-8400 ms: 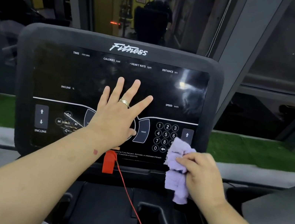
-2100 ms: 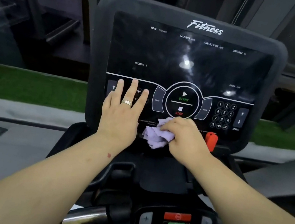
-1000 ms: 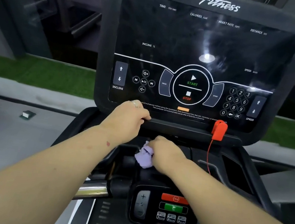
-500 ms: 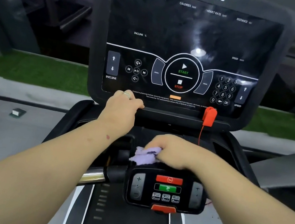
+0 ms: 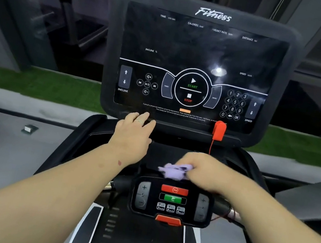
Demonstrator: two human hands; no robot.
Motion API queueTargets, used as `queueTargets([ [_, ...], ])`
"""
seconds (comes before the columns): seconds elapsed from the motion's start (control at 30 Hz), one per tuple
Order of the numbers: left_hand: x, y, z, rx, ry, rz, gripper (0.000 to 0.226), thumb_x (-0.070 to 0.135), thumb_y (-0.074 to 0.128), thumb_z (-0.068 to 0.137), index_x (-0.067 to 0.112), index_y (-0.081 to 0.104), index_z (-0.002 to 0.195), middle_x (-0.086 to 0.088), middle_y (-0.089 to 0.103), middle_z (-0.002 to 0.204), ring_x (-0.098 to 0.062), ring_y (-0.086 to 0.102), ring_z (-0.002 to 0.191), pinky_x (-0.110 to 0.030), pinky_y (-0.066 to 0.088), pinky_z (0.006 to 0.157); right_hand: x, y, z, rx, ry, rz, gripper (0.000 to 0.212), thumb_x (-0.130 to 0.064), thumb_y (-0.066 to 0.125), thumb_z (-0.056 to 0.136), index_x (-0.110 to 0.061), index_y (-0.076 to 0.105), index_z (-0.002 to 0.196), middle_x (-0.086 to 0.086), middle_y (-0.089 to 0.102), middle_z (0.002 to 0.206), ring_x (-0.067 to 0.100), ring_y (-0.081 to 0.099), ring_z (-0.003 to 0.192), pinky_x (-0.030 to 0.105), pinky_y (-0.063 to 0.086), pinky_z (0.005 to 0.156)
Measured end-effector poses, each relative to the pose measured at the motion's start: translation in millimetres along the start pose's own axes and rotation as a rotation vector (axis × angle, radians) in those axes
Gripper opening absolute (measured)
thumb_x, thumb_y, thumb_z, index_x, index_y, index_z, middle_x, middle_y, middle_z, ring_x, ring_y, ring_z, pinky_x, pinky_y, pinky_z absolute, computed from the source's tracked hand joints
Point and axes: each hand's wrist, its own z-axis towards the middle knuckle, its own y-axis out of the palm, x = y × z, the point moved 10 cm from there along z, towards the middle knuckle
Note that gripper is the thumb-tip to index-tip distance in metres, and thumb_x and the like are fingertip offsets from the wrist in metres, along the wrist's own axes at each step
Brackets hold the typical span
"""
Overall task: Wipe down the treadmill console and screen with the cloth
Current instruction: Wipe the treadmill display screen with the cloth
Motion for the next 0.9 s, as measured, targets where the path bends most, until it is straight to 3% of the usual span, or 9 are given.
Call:
queueTargets([
  [0.07,5,3,-9,-0.011,0.023,-0.023,0.052,0.034,0.048,0.104,0.029,0.037,0.155,-0.001,0.013,0.169,-0.028,0.013,0.149,-0.046,0.022,0.117,33,-13,-17,0.023,0.121,0.026,0.021,-0.003,0.051,0.082,-0.015,0.056,0.066,0.007,0.056,0.064,0.021,0.049,0.063,0.029,0.039,0.057],
  [0.17,21,20,-20,-0.090,0.065,-0.043,0.049,0.034,0.048,0.104,0.033,0.040,0.152,0.001,0.017,0.168,-0.028,0.016,0.148,-0.044,0.023,0.117,3,-4,1,0.055,0.059,-0.156,0.018,-0.024,0.054,0.083,-0.018,0.056,0.067,-0.001,0.062,0.072,0.022,0.057,0.071,0.029,0.045,0.064],
  [0.27,30,32,-24,-0.161,0.096,-0.025,0.043,0.035,0.046,0.103,0.036,0.048,0.146,0.002,0.030,0.162,-0.029,0.026,0.142,-0.041,0.032,0.110,-53,23,12,0.127,-0.171,-0.249,0.019,-0.006,0.055,0.087,-0.021,0.065,0.082,0.004,0.062,0.096,0.028,0.061,0.085,0.033,0.043,0.067],
  [0.4,24,36,-27,-0.195,0.055,0.024,0.041,0.039,0.042,0.105,0.037,0.047,0.147,0.006,0.039,0.156,-0.027,0.035,0.134,-0.040,0.038,0.105,-1,3,-31,0.269,-0.173,0.008,0.050,0.002,0.050,0.086,-0.031,0.076,0.113,-0.008,0.063,0.115,0.018,0.061,0.108,0.037,0.049,0.094],
  [0.53,28,36,-30,-0.191,0.021,0.025,0.039,0.038,0.040,0.107,0.036,0.050,0.144,0.005,0.047,0.147,-0.026,0.041,0.127,-0.038,0.039,0.099,10,-3,-42,0.457,-0.142,-0.064,0.042,-0.003,0.052,0.084,-0.030,0.079,0.102,-0.005,0.063,0.103,0.025,0.062,0.097,0.039,0.053,0.084],
  [0.6,32,38,-30,-0.222,0.021,0.035,0.038,0.037,0.039,0.107,0.035,0.051,0.143,0.002,0.048,0.146,-0.027,0.041,0.124,-0.037,0.039,0.096,-35,8,-49,0.589,-0.285,-0.186,0.043,-0.008,0.046,0.081,-0.031,0.079,0.094,-0.004,0.064,0.099,0.029,0.057,0.088,0.037,0.051,0.078],
  [0.67,33,39,-32,-0.251,0.016,0.024,0.038,0.038,0.037,0.106,0.035,0.052,0.141,0.001,0.049,0.144,-0.027,0.042,0.121,-0.035,0.039,0.091,-62,30,-62,0.584,-0.504,-0.274,0.039,-0.015,0.042,0.084,-0.035,0.075,0.090,-0.006,0.062,0.098,0.027,0.052,0.086,0.034,0.047,0.077],
  [0.77,36,38,-37,-0.226,0.024,0.008,0.035,0.034,0.037,0.107,0.034,0.057,0.136,0.000,0.054,0.137,-0.028,0.047,0.119,-0.037,0.045,0.092,-44,35,-89,0.596,-0.665,-0.410,0.029,-0.018,0.054,0.087,-0.033,0.078,0.089,-0.010,0.064,0.100,0.022,0.054,0.089,0.028,0.044,0.083],
  [0.9,37,37,-45,-0.206,0.006,-0.054,0.027,0.028,0.041,0.104,0.029,0.062,0.122,-0.002,0.058,0.118,-0.028,0.057,0.109,-0.043,0.050,0.092,21,1,-85,0.752,-0.380,-0.178,0.022,-0.011,0.066,0.078,-0.030,0.077,0.083,-0.011,0.063,0.097,0.026,0.063,0.090,0.036,0.052,0.081],
])
